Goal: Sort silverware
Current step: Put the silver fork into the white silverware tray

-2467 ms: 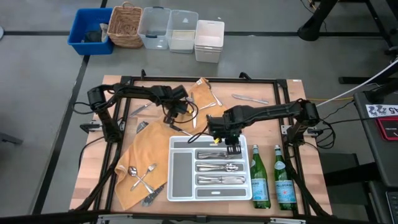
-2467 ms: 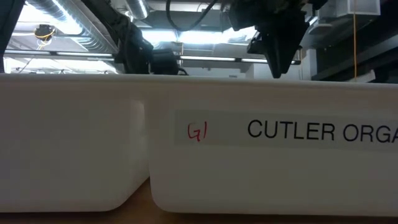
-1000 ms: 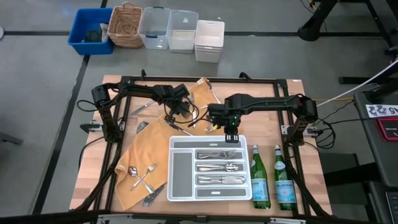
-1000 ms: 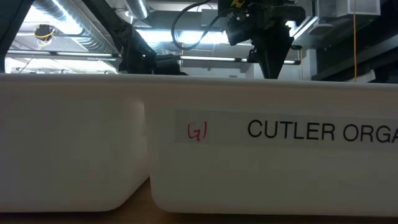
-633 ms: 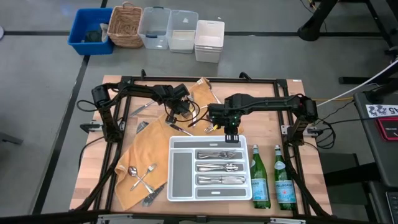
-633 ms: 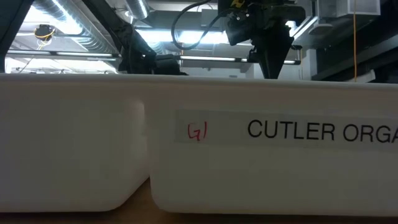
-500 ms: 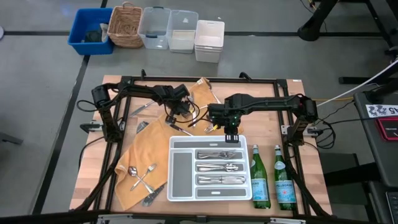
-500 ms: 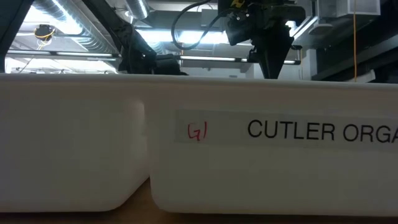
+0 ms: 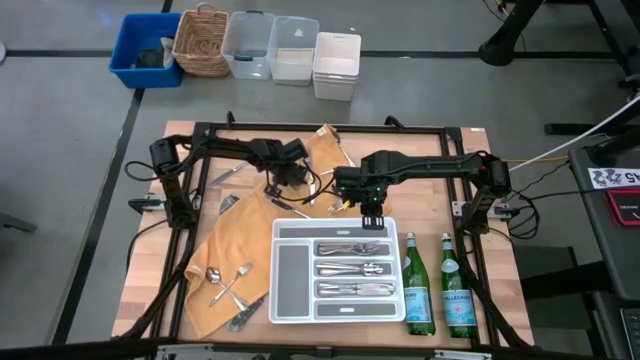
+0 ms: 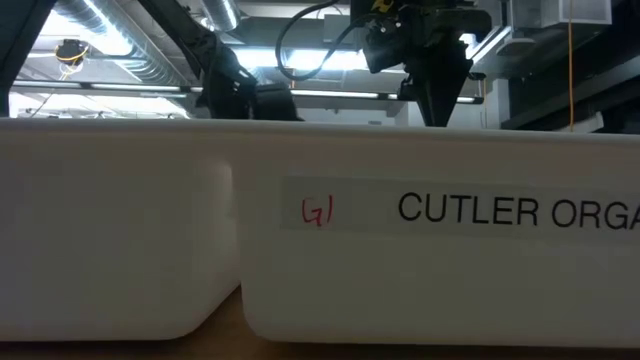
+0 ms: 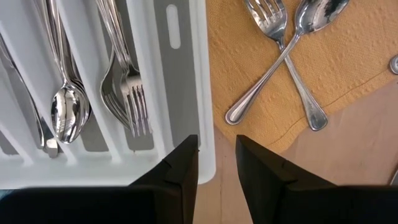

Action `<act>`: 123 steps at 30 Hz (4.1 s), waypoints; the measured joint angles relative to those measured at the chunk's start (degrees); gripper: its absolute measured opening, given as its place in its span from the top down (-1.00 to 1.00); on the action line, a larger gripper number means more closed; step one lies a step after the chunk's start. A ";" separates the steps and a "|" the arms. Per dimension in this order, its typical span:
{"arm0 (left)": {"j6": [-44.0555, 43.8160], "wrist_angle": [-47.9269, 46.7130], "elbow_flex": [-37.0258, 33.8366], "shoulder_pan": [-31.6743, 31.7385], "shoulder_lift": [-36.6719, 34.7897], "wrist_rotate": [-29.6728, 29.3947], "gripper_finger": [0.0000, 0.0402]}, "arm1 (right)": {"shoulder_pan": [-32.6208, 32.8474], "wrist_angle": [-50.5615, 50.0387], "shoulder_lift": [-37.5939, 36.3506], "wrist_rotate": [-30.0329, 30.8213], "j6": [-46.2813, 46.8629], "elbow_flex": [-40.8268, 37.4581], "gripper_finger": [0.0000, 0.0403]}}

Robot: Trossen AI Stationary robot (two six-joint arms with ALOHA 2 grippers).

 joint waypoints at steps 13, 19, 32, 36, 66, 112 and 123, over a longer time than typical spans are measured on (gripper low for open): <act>2.24 -3.45 0.09 1.82 -0.45 0.24 0.82 | 0.02 -0.05 0.00 -0.13 -1.20 0.00 0.45; 1.80 -3.35 0.07 1.83 -1.99 1.15 0.84 | 0.02 -0.06 0.00 -0.15 -1.20 0.00 0.45; 5.26 -3.61 0.09 4.41 -2.45 2.04 0.85 | 0.02 -0.06 0.00 -0.17 -1.18 0.00 0.45; 5.58 -5.73 0.02 5.23 -2.47 6.91 0.85 | 0.02 -0.06 0.00 -0.16 -1.16 0.00 0.45; 17.04 -2.79 -0.02 5.35 -1.10 7.17 0.85 | 0.02 0.13 0.00 -0.17 -1.12 0.00 0.45; 1.34 -3.94 -0.15 7.12 -0.74 9.44 0.98 | 0.02 0.14 0.00 -0.17 -1.13 0.00 0.45; -5.47 -6.26 -0.09 7.16 -4.61 9.71 0.99 | 0.01 -0.06 0.00 -0.17 -1.14 0.00 0.45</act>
